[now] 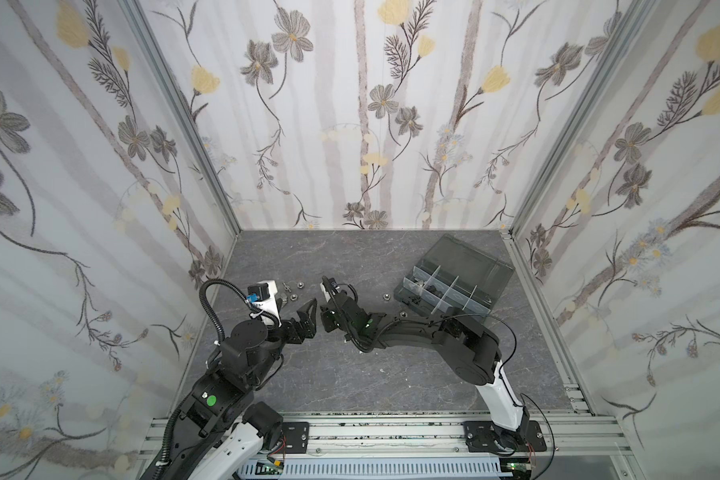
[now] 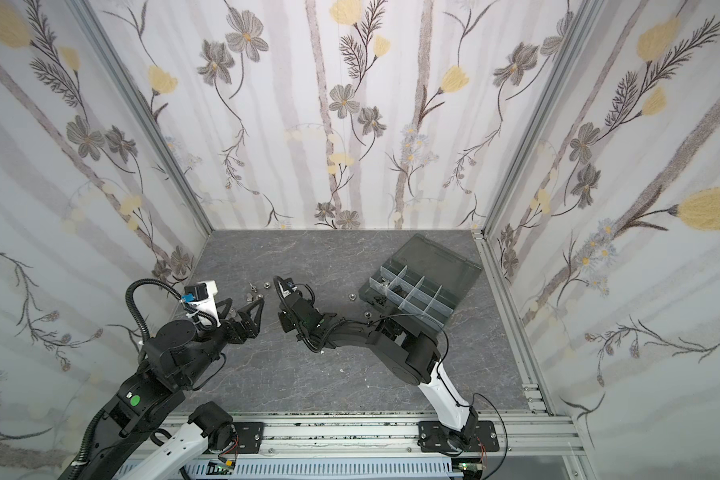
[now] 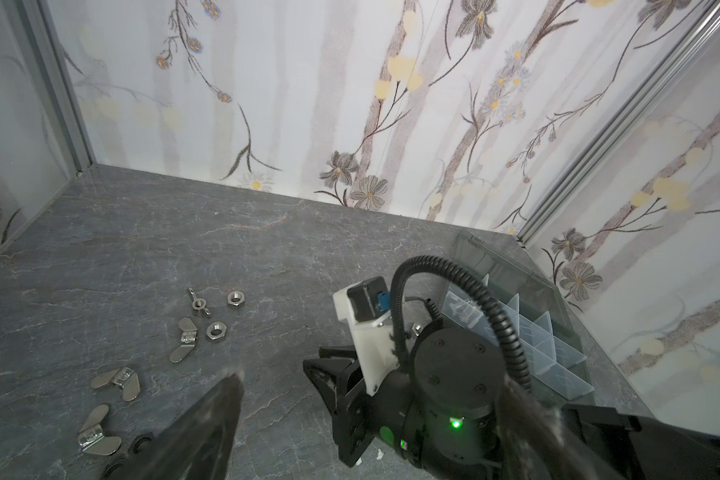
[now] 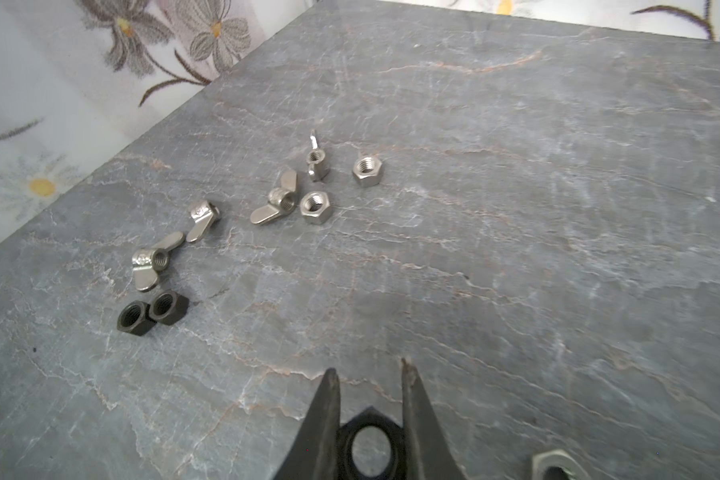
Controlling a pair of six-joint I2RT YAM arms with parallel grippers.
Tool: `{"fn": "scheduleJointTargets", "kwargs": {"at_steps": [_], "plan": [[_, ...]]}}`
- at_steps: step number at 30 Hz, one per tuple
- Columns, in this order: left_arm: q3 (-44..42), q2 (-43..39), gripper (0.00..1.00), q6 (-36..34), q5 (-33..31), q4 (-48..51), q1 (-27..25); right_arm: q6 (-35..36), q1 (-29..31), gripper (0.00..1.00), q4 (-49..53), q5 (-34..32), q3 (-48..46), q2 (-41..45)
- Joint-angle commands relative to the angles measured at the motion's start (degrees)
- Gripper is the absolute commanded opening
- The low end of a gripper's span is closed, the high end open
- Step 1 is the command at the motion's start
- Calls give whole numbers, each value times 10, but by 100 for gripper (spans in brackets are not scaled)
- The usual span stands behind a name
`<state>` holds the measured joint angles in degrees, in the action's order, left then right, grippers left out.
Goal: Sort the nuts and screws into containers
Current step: 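Carry the black hex nut with the right gripper over the organizer compartment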
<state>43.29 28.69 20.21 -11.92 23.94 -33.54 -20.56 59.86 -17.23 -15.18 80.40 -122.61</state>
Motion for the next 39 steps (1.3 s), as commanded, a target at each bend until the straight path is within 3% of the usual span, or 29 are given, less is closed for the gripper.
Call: {"fn": "scheduleJointTargets", "kwargs": {"at_steps": [1,15,25,39], "plan": [[-8,21,95,16,19,-22,0,-5,-9,2,-21,-1,-32,35],[-34,119,96,42,58,-90,0,-4,-76,0,-39,0,-207,187],[-45,203,96,70,98,-136,0,-22,-177,0,-53,58,-297,276],[-58,258,99,74,107,-166,1,-51,-284,1,-62,150,-327,274]]}}
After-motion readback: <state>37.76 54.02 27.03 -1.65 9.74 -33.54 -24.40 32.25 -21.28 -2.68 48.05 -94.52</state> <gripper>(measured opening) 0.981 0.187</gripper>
